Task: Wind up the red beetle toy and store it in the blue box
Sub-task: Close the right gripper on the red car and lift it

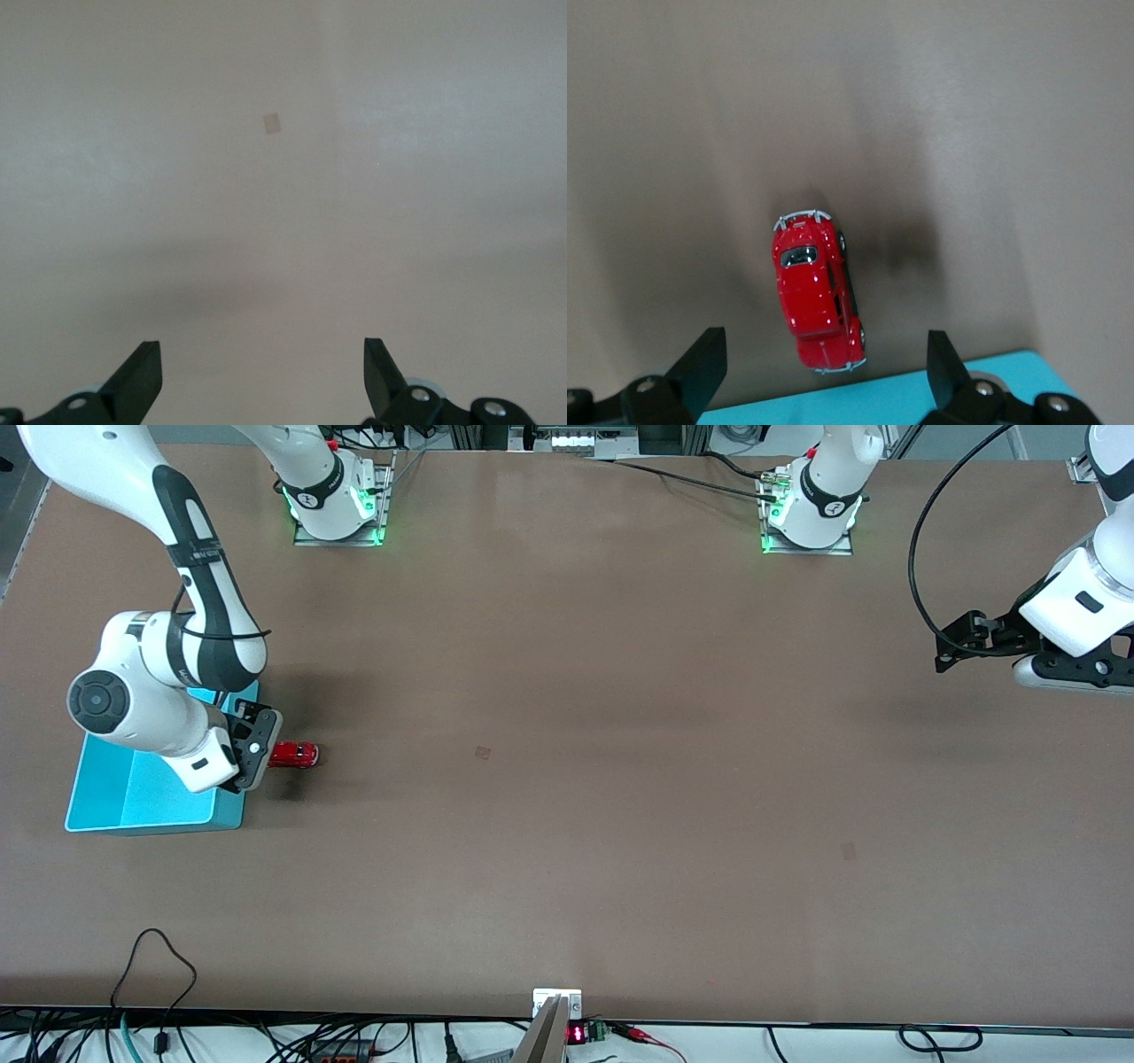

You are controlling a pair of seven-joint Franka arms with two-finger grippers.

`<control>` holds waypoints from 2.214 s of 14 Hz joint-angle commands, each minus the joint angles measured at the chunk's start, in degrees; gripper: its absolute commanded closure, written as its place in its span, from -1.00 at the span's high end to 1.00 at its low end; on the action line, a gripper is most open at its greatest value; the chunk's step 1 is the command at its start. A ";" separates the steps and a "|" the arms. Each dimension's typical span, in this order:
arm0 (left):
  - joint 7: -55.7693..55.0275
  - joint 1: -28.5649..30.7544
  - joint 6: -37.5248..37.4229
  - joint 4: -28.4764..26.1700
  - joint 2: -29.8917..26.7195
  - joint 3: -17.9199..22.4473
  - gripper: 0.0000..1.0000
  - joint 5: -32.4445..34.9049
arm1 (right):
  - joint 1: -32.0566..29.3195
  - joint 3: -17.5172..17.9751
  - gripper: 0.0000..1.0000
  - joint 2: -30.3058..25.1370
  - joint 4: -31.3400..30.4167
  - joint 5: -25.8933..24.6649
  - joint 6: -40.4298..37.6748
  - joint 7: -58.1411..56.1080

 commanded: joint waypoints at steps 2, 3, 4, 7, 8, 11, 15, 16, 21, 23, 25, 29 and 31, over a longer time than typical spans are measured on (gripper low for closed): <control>-0.22 -0.47 0.26 0.45 -0.46 0.15 1.00 -0.56 | -0.25 0.44 1.00 -0.63 -3.94 0.62 2.36 -6.21; -0.22 -0.47 0.17 0.45 -0.46 0.15 1.00 -0.56 | -0.34 0.79 1.00 -0.62 -4.47 0.62 3.23 -6.30; -0.22 -0.47 0.17 0.45 -0.46 0.15 1.00 -0.56 | -0.25 0.97 1.00 -0.62 -5.17 0.62 4.20 -6.56; -0.22 -0.47 0.26 0.45 -0.46 0.15 1.00 -0.56 | -0.25 0.97 1.00 0.86 -7.37 0.62 9.46 -6.74; -0.22 -0.47 0.26 0.45 -0.46 0.15 1.00 -0.56 | -0.25 1.05 1.00 1.48 -7.46 0.62 10.79 -7.61; -0.13 -0.47 0.26 0.36 -0.46 0.15 1.00 -0.56 | -0.25 0.97 1.00 3.68 -7.81 0.70 14.66 -10.16; -0.30 0.23 0.34 0.27 -0.37 0.59 1.00 -0.65 | -0.16 1.06 0.66 3.94 -8.87 0.70 14.32 -10.16; -0.22 0.67 0.52 0.27 -0.28 0.85 1.00 -0.65 | -0.25 1.06 0.39 3.95 -9.05 0.70 14.31 -10.25; -0.83 0.32 0.78 1.07 0.42 0.15 1.00 0.40 | 0.10 2.01 -0.69 2.72 -8.26 0.79 14.23 -9.55; -0.83 0.06 0.70 1.07 0.42 0.06 1.00 0.93 | 0.10 2.81 -0.69 1.32 -7.82 0.97 14.23 -8.07; -0.83 0.05 0.70 1.07 0.42 -0.29 1.00 1.11 | 0.01 2.99 -0.69 -2.27 -7.73 4.38 14.23 -1.50; -0.39 0.58 0.61 1.07 0.42 -0.20 1.00 1.02 | -2.52 2.81 -0.69 -4.93 -2.82 11.14 5.12 16.59; -0.39 0.67 0.52 1.07 0.42 -0.29 1.00 1.02 | -4.37 2.46 -0.70 -5.11 -1.14 12.83 3.77 26.62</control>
